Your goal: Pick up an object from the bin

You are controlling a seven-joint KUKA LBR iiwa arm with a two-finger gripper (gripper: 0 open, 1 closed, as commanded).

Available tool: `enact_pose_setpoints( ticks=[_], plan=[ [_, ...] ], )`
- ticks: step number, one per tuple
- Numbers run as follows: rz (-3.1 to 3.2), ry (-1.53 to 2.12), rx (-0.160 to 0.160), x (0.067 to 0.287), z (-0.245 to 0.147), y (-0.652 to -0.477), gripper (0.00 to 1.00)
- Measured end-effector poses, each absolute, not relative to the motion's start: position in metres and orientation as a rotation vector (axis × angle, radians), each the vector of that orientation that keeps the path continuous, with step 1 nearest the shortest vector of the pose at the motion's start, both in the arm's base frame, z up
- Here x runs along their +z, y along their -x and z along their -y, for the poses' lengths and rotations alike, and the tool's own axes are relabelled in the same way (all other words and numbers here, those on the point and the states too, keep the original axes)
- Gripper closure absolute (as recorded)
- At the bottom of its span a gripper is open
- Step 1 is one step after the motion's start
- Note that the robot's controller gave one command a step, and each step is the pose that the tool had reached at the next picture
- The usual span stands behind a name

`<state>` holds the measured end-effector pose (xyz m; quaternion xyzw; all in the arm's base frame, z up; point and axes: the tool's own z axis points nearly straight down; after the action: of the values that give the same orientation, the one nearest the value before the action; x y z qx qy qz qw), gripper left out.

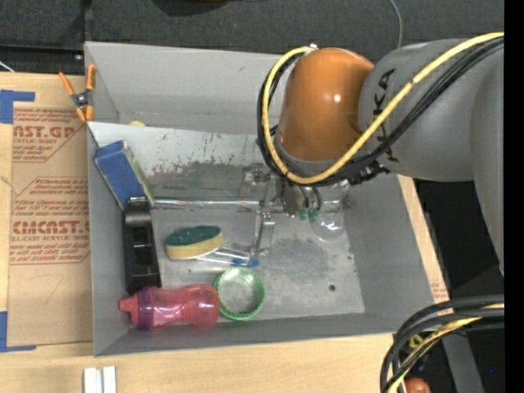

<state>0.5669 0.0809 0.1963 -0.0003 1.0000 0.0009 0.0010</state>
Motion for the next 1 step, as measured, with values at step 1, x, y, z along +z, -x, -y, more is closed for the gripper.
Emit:
enact_pose_setpoints(
  ticks=[1],
  plan=[
    [-3.14,0.001,0.003,0.1963,-0.0809,-0.5669,0.0]
  ],
)
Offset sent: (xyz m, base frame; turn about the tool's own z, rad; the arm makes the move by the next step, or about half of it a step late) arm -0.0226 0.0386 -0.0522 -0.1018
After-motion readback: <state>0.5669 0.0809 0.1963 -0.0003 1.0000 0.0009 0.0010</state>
